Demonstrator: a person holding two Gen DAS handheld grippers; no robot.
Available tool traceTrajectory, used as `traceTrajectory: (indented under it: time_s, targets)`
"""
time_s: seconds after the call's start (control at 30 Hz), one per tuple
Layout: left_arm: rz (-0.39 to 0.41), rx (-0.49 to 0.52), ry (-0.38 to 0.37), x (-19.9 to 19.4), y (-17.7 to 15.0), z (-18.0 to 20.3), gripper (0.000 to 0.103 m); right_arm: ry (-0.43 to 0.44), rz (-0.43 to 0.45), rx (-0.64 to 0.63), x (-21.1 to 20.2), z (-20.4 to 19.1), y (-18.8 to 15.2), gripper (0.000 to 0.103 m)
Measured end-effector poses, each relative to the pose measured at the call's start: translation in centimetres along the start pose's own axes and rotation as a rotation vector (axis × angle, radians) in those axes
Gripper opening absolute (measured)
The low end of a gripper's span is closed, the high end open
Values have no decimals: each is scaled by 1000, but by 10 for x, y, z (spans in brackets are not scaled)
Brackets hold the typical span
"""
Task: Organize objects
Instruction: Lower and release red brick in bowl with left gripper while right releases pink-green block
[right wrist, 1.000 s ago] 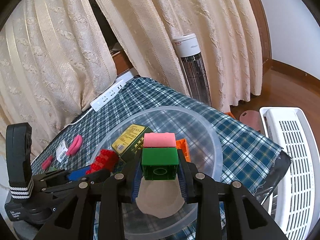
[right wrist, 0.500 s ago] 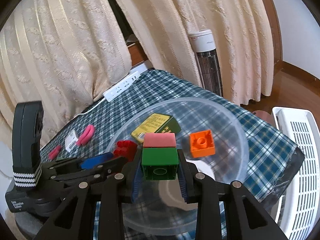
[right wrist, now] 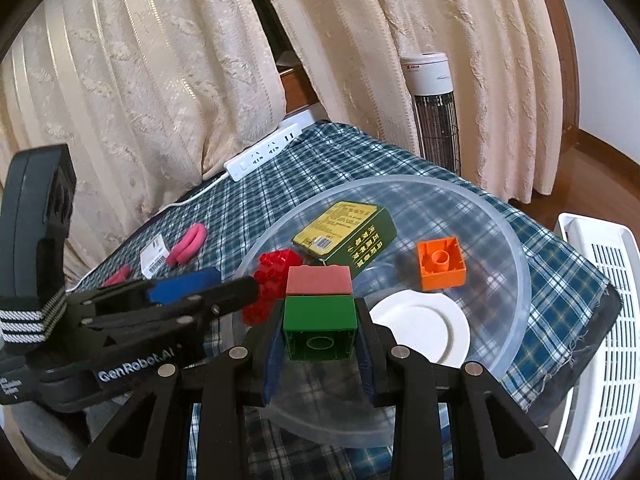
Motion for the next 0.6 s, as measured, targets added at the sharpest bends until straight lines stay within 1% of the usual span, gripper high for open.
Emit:
traceTrajectory:
  time_s: [0.33, 0.4, 0.6]
  targets:
    - [8, -36, 16, -8, -3, -16, 45, -1, -15, -11, 1, -6, -2, 34]
    - [9, -41, 18, -10, -4, -18, 45, -4, -19, -9, 1, -7, -3, 36]
    - [9, -55, 25, -13, -5, -24, 45, -11, -20, -10, 0, -9, -2, 36]
Point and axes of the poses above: each gripper's, at about its wrist camera, not at the fingertips, and x roughly the way its jaws point, z to its right, y to its top, the point moved 3 cm from there along x, roughly the way its jaws point, and after that the axes turned 8 degrees about -x, right-handed, at the moved point
